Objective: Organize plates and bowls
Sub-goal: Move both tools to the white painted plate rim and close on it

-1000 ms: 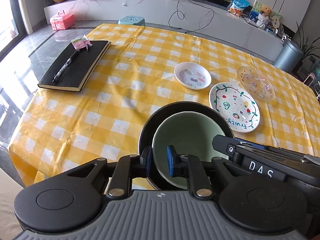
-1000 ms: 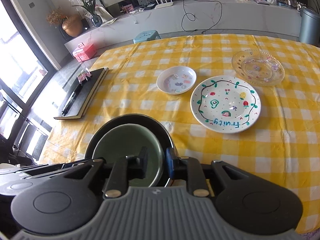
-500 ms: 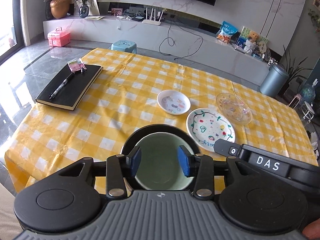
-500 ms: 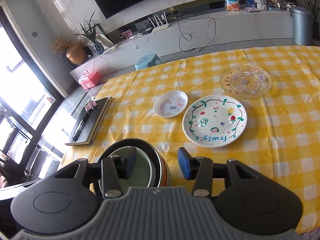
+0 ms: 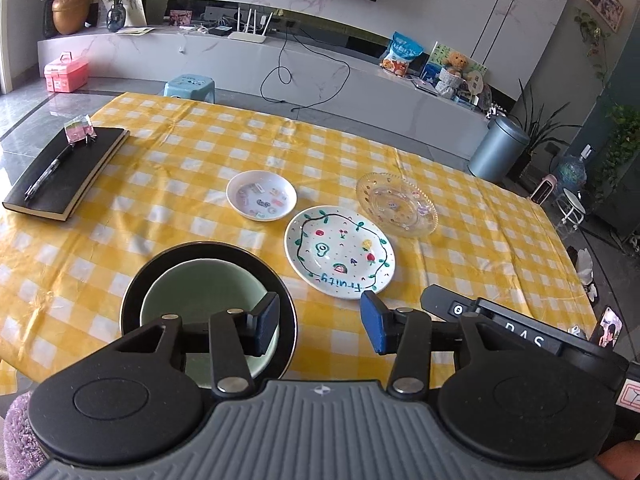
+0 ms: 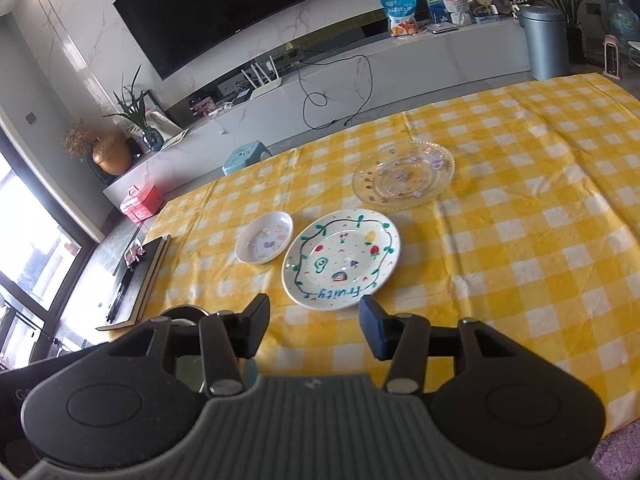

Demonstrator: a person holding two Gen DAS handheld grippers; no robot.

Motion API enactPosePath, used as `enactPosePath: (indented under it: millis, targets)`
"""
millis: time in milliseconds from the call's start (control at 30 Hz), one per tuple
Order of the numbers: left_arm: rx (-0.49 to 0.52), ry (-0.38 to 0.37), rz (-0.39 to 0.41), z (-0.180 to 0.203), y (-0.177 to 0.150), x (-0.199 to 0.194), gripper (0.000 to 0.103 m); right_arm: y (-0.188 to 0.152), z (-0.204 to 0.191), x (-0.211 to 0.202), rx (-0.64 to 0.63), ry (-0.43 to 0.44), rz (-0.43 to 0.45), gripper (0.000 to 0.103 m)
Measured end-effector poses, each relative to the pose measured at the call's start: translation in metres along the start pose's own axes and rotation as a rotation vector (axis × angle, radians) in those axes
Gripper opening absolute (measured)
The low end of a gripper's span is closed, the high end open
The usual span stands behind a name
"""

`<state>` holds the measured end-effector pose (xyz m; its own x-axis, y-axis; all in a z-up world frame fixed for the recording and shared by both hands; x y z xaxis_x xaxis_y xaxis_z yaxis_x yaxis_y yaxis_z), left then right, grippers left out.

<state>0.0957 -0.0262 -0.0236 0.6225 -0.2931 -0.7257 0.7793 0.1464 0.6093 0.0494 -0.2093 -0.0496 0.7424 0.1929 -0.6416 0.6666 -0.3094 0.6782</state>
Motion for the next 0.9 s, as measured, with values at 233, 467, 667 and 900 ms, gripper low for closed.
enactPosePath:
  millis: [233,467,667,900]
  targets:
    - [0.067,0.023,-0.039,0.015,0.0,0.025,0.058,-0.003,0.026,0.006,0.004,-0.045,0.034,0.05]
    - [0.126,0.045,-0.098,0.014,0.011,0.049,0.059,-0.005,0.037,0.025,0.005,-0.035,0.025,0.054]
    - [0.166,0.03,-0.185,0.013,0.028,0.075,0.062,-0.007,0.041,0.048,-0.007,-0.016,-0.004,0.055]
    - [0.262,0.057,-0.257,0.012,0.053,0.108,0.068,-0.003,0.05,0.075,-0.006,-0.013,-0.02,0.063]
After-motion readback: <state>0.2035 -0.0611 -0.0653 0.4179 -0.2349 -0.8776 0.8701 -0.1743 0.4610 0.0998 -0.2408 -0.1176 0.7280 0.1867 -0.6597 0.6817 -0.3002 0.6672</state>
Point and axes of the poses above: each gripper's, at about its wrist camera, not at the fingertips, and x roughly the way its jaws point, z to its right, y to its top, the point moved 8 cm from there along x, roughly the way its jaws point, and after that the axes turned 6 degrees about -x, right-handed, at the moved point
